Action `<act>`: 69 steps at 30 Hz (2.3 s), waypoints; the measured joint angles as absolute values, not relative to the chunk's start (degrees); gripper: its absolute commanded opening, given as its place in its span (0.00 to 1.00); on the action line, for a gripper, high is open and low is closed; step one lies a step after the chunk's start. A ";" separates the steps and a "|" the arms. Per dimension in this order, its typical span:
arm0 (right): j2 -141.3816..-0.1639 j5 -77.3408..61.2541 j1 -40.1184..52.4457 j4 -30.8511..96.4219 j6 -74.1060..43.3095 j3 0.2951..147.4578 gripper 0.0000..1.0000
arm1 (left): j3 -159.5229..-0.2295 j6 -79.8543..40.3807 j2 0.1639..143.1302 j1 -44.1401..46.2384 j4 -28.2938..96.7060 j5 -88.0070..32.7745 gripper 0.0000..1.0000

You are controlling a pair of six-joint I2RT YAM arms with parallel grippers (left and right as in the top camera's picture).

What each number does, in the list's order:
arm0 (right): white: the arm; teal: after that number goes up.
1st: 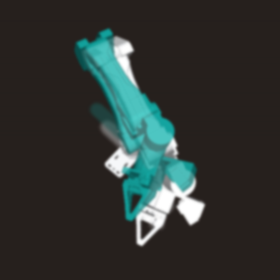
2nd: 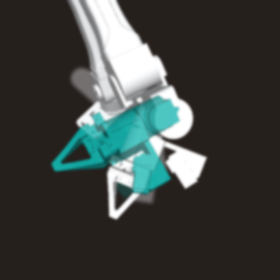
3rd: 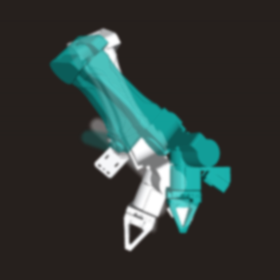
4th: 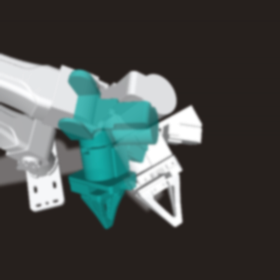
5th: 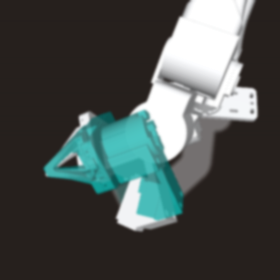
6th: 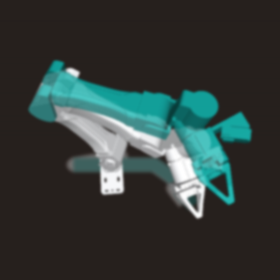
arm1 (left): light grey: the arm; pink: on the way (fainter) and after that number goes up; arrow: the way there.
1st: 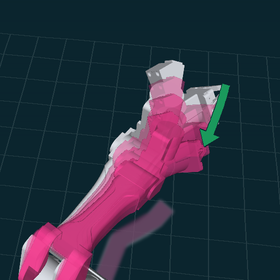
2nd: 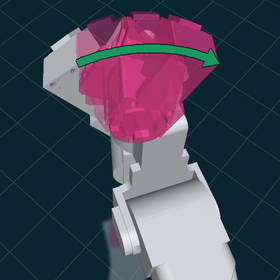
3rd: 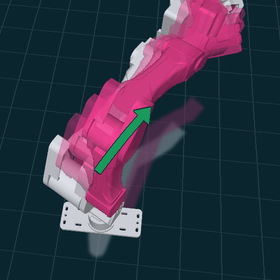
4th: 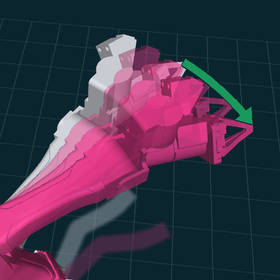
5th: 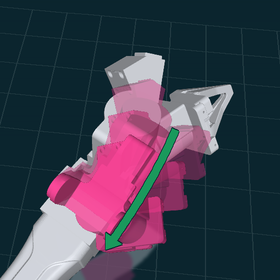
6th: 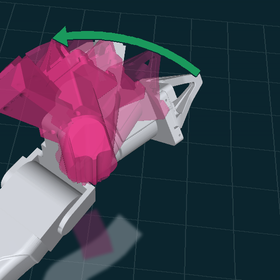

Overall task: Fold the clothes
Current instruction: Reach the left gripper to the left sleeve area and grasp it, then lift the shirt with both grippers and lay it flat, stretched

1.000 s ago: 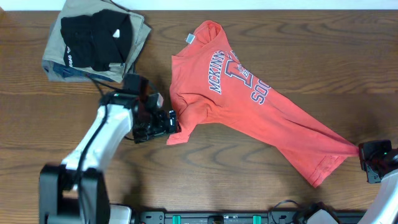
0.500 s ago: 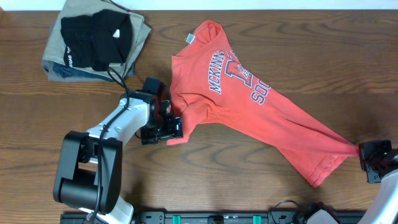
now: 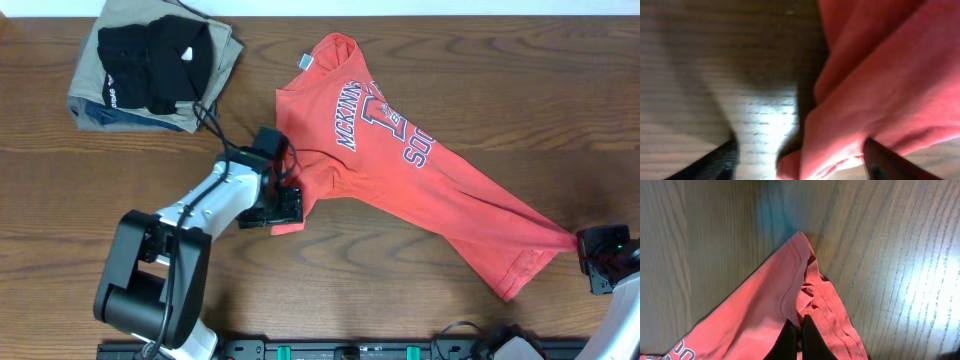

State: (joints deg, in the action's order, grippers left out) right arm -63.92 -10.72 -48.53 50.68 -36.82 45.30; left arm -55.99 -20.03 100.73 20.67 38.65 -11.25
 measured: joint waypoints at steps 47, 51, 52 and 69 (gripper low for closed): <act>-59.72 -26.17 -48.53 92.31 -9.82 105.38 0.01 | -124.75 -23.42 55.40 21.98 79.07 -4.62 0.06; -64.10 -26.00 -48.53 95.55 -9.58 116.40 0.01 | -132.16 -22.46 57.74 21.98 79.05 0.19 0.06; -65.21 -25.96 -48.53 95.57 -9.74 118.15 0.01 | -132.94 -22.35 58.37 21.98 78.87 1.37 0.06; -87.26 -25.63 -46.57 81.10 -15.70 119.94 0.01 | -133.67 -17.76 98.65 19.18 62.22 12.67 0.06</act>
State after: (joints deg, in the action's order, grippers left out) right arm -87.26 -25.63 -46.57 81.10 -15.70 119.94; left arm -133.67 -17.76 98.65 19.18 62.22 12.67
